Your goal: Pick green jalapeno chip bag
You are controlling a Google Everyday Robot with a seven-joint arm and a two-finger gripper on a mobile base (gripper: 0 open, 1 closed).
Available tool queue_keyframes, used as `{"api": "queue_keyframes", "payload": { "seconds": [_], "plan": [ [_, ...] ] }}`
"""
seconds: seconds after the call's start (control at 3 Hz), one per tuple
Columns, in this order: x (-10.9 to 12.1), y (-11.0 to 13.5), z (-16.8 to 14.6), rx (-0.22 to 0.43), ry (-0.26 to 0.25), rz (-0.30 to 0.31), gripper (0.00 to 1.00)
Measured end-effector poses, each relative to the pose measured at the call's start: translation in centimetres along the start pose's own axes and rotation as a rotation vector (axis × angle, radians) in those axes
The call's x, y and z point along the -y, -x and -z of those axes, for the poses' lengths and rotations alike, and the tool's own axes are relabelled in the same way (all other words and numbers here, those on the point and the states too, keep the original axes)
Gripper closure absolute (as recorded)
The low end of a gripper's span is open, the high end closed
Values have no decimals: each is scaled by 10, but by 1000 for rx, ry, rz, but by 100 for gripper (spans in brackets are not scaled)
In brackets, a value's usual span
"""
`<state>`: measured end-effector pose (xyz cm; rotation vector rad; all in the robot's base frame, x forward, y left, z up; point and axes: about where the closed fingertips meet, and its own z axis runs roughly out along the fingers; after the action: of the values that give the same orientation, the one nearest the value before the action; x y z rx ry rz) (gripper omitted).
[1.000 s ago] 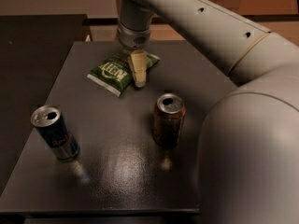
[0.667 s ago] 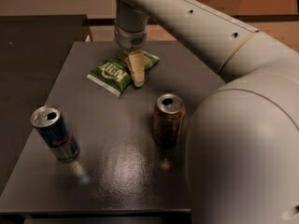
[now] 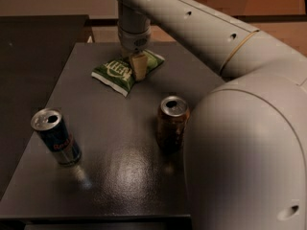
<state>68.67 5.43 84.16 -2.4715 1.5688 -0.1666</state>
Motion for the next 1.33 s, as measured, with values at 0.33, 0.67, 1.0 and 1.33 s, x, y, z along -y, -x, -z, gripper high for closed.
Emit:
{"api": "queue_keyframes", "payload": {
  "seconds": [0.33, 0.67, 1.0, 1.33],
  "plan": [
    [-2, -3, 9, 0, -14, 4, 64],
    [-10, -3, 27, 21, -44, 2, 88],
    [-17, 3, 56, 51, -68, 15, 100],
    [-19, 11, 92, 79, -95, 35, 100]
  ]
}}
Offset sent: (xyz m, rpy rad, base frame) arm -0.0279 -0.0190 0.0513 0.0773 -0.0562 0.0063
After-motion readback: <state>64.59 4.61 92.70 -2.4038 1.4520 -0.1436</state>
